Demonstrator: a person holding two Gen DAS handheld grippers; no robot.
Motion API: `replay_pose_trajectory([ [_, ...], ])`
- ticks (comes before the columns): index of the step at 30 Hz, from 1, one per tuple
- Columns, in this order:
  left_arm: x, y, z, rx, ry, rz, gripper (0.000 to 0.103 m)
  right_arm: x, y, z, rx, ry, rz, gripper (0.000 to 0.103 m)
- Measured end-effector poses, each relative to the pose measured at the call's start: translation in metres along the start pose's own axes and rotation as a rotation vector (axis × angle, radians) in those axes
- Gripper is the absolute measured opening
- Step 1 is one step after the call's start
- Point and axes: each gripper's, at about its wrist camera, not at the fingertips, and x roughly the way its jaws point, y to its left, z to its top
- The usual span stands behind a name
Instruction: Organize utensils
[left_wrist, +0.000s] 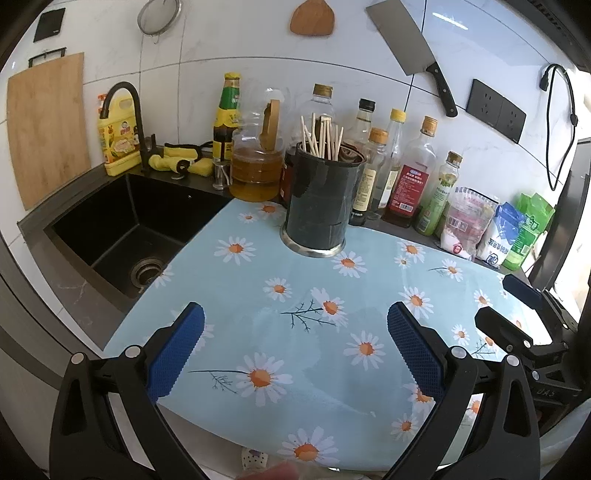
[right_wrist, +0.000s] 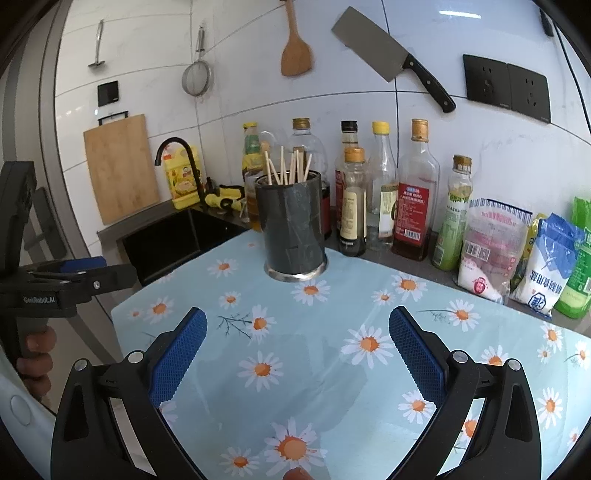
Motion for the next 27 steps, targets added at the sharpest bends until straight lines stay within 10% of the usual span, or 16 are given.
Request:
replay_pose_trajectory([
  [27, 0.073, 0.009, 0.037, 0.222, 0.083, -0.197, 0.097, 0.031, 0.013, -0.003, 0.209, 0.026, -0.141, 0.095],
])
